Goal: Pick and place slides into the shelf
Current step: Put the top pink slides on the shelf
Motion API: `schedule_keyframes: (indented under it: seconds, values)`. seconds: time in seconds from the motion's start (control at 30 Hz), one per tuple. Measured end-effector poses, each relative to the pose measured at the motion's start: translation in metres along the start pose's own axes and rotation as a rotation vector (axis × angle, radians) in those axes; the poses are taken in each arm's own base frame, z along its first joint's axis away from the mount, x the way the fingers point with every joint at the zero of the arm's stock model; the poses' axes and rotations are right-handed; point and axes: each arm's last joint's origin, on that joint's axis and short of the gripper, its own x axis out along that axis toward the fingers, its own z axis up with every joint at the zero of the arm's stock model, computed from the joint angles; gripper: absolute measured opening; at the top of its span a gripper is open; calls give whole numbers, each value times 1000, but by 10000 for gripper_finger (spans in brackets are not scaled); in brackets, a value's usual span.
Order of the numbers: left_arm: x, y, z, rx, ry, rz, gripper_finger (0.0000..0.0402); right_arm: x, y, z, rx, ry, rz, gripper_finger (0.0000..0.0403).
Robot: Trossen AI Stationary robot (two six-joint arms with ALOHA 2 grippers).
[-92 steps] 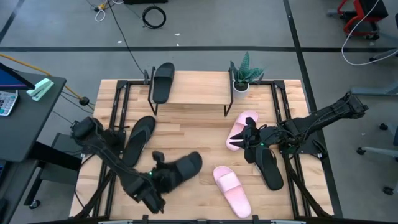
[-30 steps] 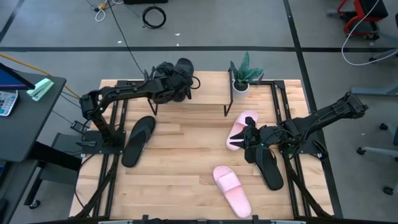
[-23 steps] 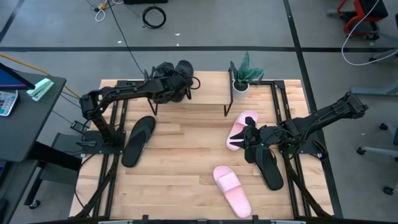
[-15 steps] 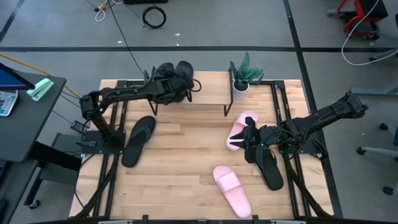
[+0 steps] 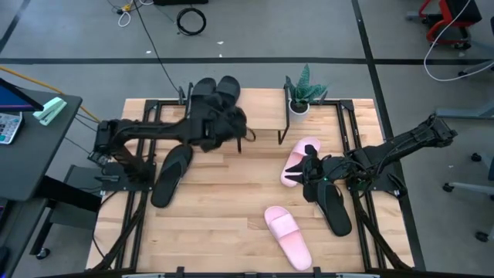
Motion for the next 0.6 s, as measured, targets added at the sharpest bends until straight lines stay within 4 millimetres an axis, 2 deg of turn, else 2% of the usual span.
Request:
schedule_keyframes:
  seconds: [0.13,0.27,0.43,0.6]
  values:
    - [-44,-8,21,-151,-142,-353,172,0,0,0,2,-3,-9,105]
    - [-78,-25,24,-215,-189,-668,172,0,-1,0,-2,-7,-20,105]
    - [-104,-51,21,-155,-199,-781,172,0,-1,0,12,-9,-29,105]
    - [-119,-79,19,-209,-146,-952,172,0,-4,-1,10,-22,-111,105]
